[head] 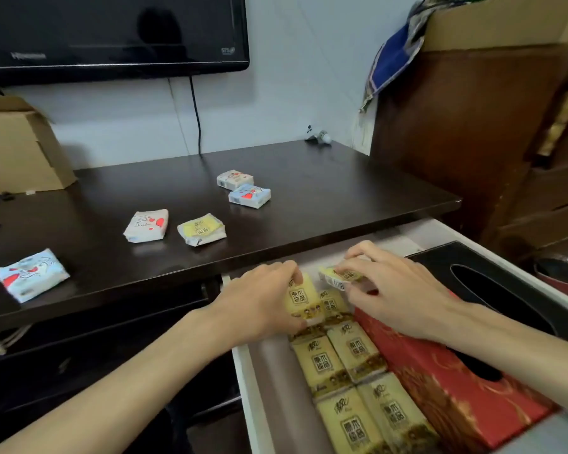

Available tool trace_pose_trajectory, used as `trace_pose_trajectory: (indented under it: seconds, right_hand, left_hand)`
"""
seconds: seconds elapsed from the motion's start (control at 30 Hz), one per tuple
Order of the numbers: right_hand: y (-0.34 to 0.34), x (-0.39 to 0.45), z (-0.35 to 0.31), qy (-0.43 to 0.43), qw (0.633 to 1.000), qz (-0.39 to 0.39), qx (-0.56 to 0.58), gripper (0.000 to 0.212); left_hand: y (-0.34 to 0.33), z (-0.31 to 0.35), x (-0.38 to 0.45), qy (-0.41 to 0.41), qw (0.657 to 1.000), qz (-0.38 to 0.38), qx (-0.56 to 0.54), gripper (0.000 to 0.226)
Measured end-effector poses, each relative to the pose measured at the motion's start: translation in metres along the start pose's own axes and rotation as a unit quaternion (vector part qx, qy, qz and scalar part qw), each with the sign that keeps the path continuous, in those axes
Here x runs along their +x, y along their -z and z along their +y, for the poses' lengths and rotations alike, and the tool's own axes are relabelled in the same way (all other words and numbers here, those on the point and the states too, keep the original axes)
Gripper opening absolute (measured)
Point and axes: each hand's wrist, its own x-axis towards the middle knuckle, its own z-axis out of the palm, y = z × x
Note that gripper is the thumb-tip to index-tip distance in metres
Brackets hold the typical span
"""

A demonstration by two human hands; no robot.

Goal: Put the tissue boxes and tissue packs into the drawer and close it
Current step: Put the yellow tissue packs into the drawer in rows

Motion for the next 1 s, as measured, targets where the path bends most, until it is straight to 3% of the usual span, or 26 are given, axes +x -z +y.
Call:
trace_pose_trajectory:
  seconds: [0.33, 0.53, 0.77, 0.9, 1.0]
  right_hand:
    - [-0.013, 0.025, -0.015, -0.023, 0.999, -0.025, -0.006, 0.04]
    - [-0.022, 0.021, -0.017, -0.031, 0.993, -0.113, -0.034, 0.045]
    - [-0.022, 0.022, -0.014, -0.029, 0.994, -0.102, -0.011, 0.03]
    - [-0.023, 0.024, -0.014, -0.013, 0.991, -0.128, -0.034, 0.054]
    - [-0.022, 0.025, -0.016, -0.002, 0.986, -0.155, -0.061, 0.051]
  left_hand:
    - [-0.019, -0.007, 0.008, 0.012, 1.0, -0.006, 0.016, 0.062]
    - [-0.028, -0.012, 0.007, 0.0, 1.0, -0.004, 0.002, 0.072]
    - [-0.029, -0.01, 0.008, -0.019, 1.0, -0.003, 0.009, 0.07]
    - [-0.03, -0.01, 0.008, -0.023, 1.0, -0.004, 0.014, 0.065]
    - [-0.031, -0.012, 0.008, -0.025, 1.0, -0.01, 0.004, 0.062]
